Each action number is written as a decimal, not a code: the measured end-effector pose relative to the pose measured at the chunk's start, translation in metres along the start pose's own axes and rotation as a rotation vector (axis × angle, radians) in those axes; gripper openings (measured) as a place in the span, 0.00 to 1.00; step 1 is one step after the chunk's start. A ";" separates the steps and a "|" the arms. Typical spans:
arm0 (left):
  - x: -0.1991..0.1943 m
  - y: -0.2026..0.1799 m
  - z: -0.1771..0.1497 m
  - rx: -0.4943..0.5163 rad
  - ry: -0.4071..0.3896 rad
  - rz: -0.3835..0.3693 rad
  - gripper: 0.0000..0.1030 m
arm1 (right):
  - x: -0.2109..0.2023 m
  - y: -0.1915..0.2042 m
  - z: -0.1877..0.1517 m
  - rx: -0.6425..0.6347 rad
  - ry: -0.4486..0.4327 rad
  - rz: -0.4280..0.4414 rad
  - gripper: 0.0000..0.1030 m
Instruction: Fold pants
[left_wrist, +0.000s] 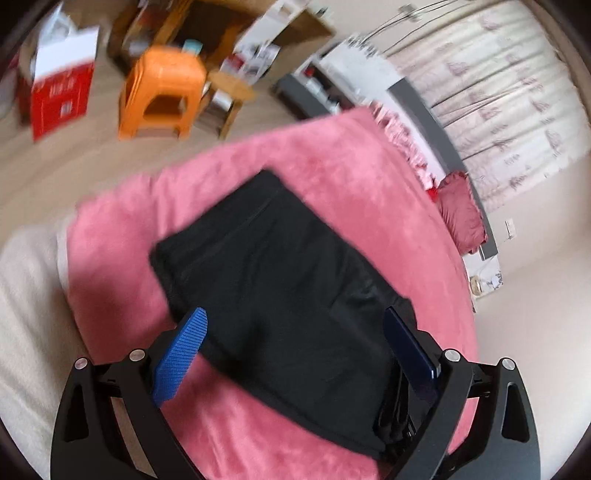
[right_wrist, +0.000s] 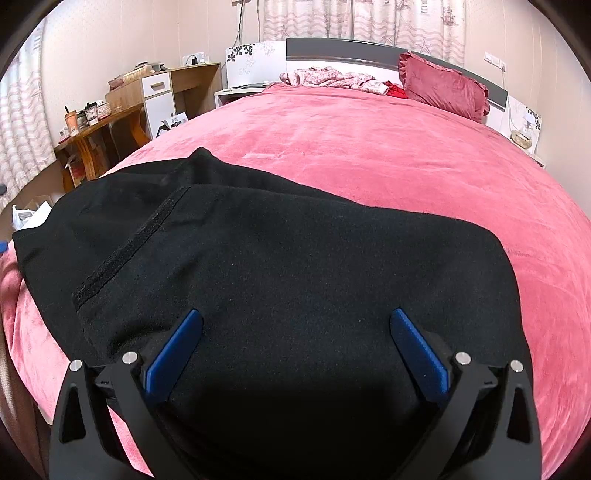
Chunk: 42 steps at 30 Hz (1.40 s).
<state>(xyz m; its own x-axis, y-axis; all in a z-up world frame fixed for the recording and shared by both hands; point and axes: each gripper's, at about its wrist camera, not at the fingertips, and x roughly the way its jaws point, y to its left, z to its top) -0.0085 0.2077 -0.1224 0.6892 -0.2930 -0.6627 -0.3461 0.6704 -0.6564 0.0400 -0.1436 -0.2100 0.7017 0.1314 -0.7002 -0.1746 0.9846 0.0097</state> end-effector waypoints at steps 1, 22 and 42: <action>0.006 0.005 -0.001 -0.024 0.041 0.000 0.92 | -0.001 -0.001 0.000 -0.001 -0.002 0.001 0.98; 0.033 0.023 0.012 -0.115 0.070 0.075 0.92 | -0.004 -0.007 0.000 0.041 -0.021 0.022 0.98; 0.034 0.029 0.025 -0.075 -0.014 0.112 0.16 | 0.001 0.006 0.000 0.040 -0.021 0.009 0.98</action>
<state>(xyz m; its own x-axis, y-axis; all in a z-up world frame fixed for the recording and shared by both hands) 0.0209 0.2342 -0.1554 0.6524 -0.2088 -0.7285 -0.4675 0.6457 -0.6038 0.0397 -0.1378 -0.2112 0.7146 0.1421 -0.6850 -0.1537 0.9871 0.0444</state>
